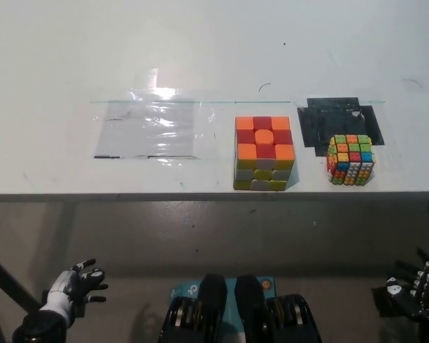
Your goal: The robot uses its right hand to pick up the small cube kept on the middle on the desk and place it on the bigger cube kept next to it
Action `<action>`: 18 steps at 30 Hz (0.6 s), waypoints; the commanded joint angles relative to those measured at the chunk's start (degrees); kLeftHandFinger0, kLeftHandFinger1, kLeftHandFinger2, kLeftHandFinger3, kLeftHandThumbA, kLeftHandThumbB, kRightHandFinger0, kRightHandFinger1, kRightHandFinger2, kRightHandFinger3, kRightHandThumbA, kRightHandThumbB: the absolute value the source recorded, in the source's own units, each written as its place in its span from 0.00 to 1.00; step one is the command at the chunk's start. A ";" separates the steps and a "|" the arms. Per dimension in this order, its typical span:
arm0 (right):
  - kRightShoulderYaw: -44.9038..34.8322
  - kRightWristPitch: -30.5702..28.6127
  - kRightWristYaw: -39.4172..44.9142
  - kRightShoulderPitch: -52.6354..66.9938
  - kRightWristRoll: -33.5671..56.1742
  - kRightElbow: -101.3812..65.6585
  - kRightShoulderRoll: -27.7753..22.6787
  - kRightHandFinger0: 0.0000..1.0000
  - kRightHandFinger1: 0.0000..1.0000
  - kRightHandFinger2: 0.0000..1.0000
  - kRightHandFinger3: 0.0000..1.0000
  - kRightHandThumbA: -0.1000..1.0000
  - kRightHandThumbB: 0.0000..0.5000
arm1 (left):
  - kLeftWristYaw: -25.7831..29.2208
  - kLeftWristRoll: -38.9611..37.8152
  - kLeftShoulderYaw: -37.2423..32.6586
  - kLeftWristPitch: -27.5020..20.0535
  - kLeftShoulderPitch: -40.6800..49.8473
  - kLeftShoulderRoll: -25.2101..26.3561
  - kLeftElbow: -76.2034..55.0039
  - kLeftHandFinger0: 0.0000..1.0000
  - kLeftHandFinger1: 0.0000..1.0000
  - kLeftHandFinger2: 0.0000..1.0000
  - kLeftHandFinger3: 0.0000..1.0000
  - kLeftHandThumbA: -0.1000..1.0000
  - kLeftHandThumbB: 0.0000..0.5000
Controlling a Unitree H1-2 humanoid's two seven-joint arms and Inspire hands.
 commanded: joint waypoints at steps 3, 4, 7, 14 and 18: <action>-0.86 -4.67 -1.24 1.72 0.03 -7.97 -0.11 0.53 0.64 0.68 1.00 0.51 0.00 | 1.39 0.00 0.70 0.25 -0.79 0.83 -0.52 0.48 0.59 0.75 0.88 0.28 0.00; -0.77 -4.73 -1.59 2.32 -0.78 -9.80 -0.23 0.50 0.61 0.65 1.00 0.50 0.00 | 1.05 -0.05 0.64 0.12 -0.73 0.98 -0.53 0.52 0.63 0.77 0.90 0.28 0.00; -1.11 -3.08 -0.94 3.33 0.34 -13.54 -0.24 0.49 0.59 0.62 1.00 0.50 0.01 | 1.23 -0.21 0.89 0.34 -0.46 0.88 -0.70 0.53 0.63 0.75 0.88 0.26 0.00; -1.02 -0.86 1.35 5.32 1.30 -23.99 -2.17 0.53 0.61 0.65 1.00 0.49 0.00 | 1.66 -0.05 1.09 0.45 -0.19 0.82 -0.52 0.55 0.63 0.76 0.89 0.25 0.00; -0.61 0.55 2.19 5.54 0.78 -28.96 -3.55 0.51 0.59 0.66 1.00 0.47 0.00 | 0.89 0.04 0.67 0.04 0.34 1.09 -0.29 0.60 0.68 0.82 0.93 0.27 0.00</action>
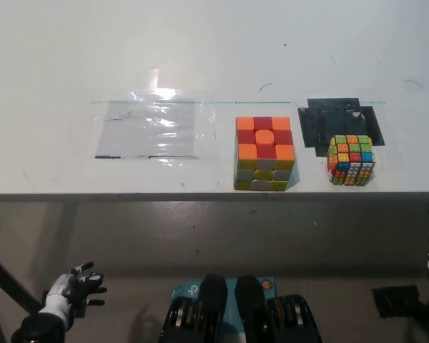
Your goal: The robot uses its right hand to pick up the small cube kept on the middle on the desk and place it on the bigger cube kept next to it
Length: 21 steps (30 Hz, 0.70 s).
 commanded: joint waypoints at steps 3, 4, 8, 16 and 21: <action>0.10 2.53 1.92 -1.16 0.49 -7.58 -2.27 0.49 0.58 0.66 1.00 0.50 0.03 | 1.19 0.10 0.45 0.00 -0.05 0.99 -0.53 0.60 0.66 0.81 0.92 0.27 0.00; 0.08 2.98 2.04 -1.52 0.79 -8.39 -2.39 0.49 0.58 0.66 1.00 0.51 0.06 | 1.34 0.17 0.48 0.00 0.01 1.00 -0.60 0.57 0.63 0.78 0.89 0.26 0.01; -0.08 7.57 2.83 -3.99 1.62 -13.78 -3.55 0.49 0.59 0.65 1.00 0.49 0.07 | 1.28 -0.02 0.65 0.50 0.44 0.98 -1.13 0.57 0.65 0.78 0.89 0.25 0.00; 1.82 7.38 4.58 -11.81 -2.34 -13.48 -8.26 0.49 0.59 0.65 0.99 0.50 0.07 | 0.03 0.49 -0.47 -0.95 0.82 1.49 -0.34 0.62 0.69 0.81 0.92 0.30 0.00; 4.15 7.76 5.40 -16.57 -2.39 -10.90 -8.79 0.54 0.63 0.69 1.00 0.38 0.03 | 1.15 -0.20 0.51 -0.19 0.25 1.12 0.10 0.59 0.66 0.79 0.89 0.27 0.01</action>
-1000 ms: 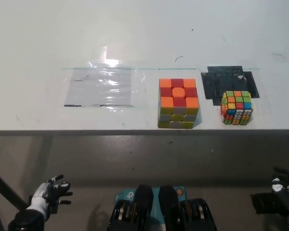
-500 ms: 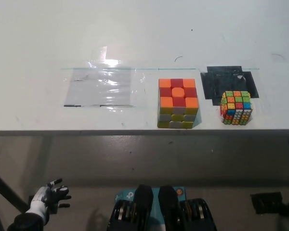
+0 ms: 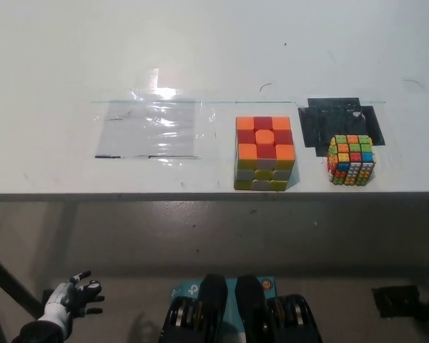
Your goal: The robot uses its right hand to pick up the small cube kept on the middle on the desk and place it on the bigger cube kept next to it
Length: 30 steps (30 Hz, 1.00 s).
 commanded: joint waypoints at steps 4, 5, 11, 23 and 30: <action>3.56 0.70 3.15 -5.55 -2.37 3.34 -2.14 0.56 0.64 0.71 1.00 0.42 0.04 | 0.84 -0.05 0.54 -0.36 -0.92 1.13 -0.53 0.59 0.66 0.79 0.90 0.27 0.00; 4.65 0.50 3.96 -6.20 -3.33 4.28 -3.09 0.56 0.63 0.71 1.00 0.51 0.06 | 0.91 -0.03 0.54 -0.26 -0.93 1.12 -0.50 0.59 0.66 0.79 0.90 0.27 0.00; 11.28 1.94 9.50 -10.85 -5.84 9.24 -8.44 1.00 1.00 1.00 1.00 0.70 0.43 | 0.17 0.60 -0.58 -0.92 -1.49 1.72 0.33 0.61 0.67 0.82 0.94 0.34 0.02; 20.61 -0.53 13.71 -18.84 -10.49 20.02 -10.72 1.00 1.00 1.00 1.00 0.88 1.00 | 1.29 -0.25 0.63 0.75 -2.20 1.12 -0.21 0.52 0.61 0.76 0.87 0.43 0.03; 23.40 -2.87 13.02 -21.87 -13.63 25.09 -9.10 1.00 1.00 1.00 1.00 0.83 0.94 | 1.22 -0.17 0.66 1.49 -3.09 1.22 0.25 0.54 0.63 0.77 0.86 0.64 0.01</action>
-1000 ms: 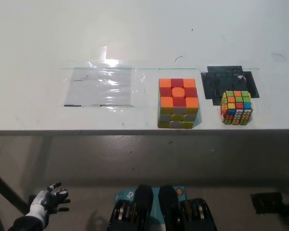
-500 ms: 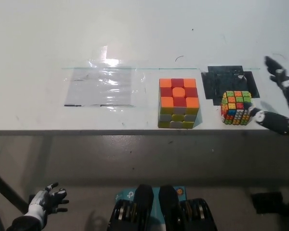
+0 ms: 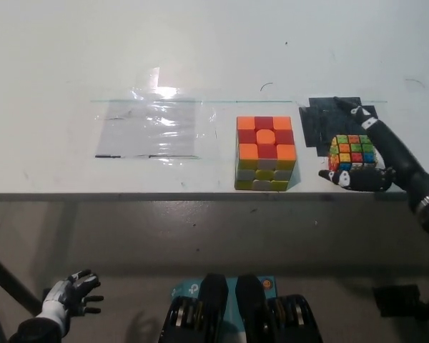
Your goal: The robot uses its right hand to pick up the small cube kept on the middle on the desk and place it on the bigger cube kept next to it
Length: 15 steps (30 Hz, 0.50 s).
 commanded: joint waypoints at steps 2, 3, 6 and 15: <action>2.79 -4.11 0.94 -4.71 -5.39 3.91 -0.18 1.00 1.00 1.00 1.00 0.85 0.94 | 1.13 -0.11 0.55 0.48 -2.05 0.81 -0.03 0.57 0.66 0.77 0.85 0.70 0.01; 3.42 -4.62 0.69 -5.13 -6.26 5.31 -0.27 1.00 1.00 1.00 1.00 0.85 0.94 | 0.77 -0.16 0.44 0.01 -2.01 0.94 -0.03 0.58 0.67 0.78 0.85 0.73 0.03; 4.20 -6.98 0.43 -6.42 -6.94 9.07 -0.72 1.00 1.00 1.00 1.00 0.84 0.96 | 0.87 -0.13 0.48 0.07 -2.36 0.98 0.01 0.61 0.69 0.79 0.86 0.78 0.06; 5.61 -10.96 1.00 -8.13 -10.22 17.16 -3.05 1.00 1.00 1.00 1.00 0.79 0.90 | 0.74 0.36 -0.17 0.03 -3.25 1.32 0.38 0.71 0.78 0.86 0.87 0.93 0.05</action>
